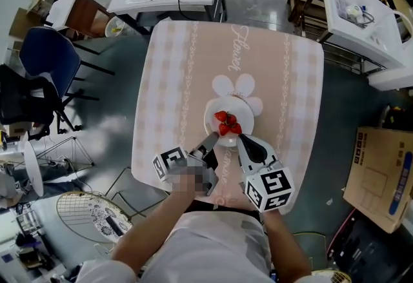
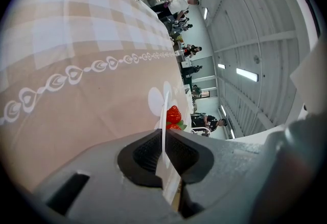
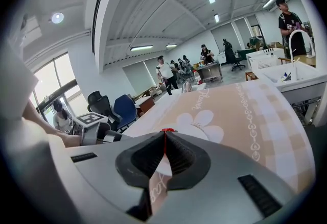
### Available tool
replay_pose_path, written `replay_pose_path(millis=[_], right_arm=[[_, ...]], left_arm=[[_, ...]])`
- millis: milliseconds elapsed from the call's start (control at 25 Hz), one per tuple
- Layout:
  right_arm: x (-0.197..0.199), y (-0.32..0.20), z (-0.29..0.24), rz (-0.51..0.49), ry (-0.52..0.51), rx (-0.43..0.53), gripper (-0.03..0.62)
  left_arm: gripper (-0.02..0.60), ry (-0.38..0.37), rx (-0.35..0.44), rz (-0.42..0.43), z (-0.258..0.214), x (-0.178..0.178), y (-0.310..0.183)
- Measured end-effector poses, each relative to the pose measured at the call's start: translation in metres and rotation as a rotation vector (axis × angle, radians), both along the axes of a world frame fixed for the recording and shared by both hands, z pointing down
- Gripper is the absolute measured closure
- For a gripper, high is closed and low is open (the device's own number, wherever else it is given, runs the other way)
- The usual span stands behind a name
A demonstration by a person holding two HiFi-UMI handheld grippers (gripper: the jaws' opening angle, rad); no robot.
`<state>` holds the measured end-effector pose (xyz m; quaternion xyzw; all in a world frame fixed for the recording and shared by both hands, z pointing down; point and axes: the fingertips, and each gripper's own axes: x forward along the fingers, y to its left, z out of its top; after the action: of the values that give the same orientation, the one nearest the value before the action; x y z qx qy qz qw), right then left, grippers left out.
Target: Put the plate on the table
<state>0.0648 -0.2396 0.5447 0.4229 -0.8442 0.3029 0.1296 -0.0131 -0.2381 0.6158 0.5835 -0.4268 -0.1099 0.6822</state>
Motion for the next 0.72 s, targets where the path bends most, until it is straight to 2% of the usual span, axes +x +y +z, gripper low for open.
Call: replay_pose_path(millis=[280,440,720], right_arm=[[0.004,-0.002,0.01,-0.006,-0.027,-0.027,0.589],[0.003,-0.004,0.013,-0.003,-0.054,-0.045,0.589],[0.0,-0.003,0.017,-0.031,-0.051,-0.059,0.589]], left_arm=[[0.563,-0.084,-0.007,0.048,0.005,-0.001,0.002],[0.561,-0.159,-0.018,0.08,0.007,-0.003,0.002],[0.52,-0.282,-0.044,0.174,0.014,-0.001,0.005]])
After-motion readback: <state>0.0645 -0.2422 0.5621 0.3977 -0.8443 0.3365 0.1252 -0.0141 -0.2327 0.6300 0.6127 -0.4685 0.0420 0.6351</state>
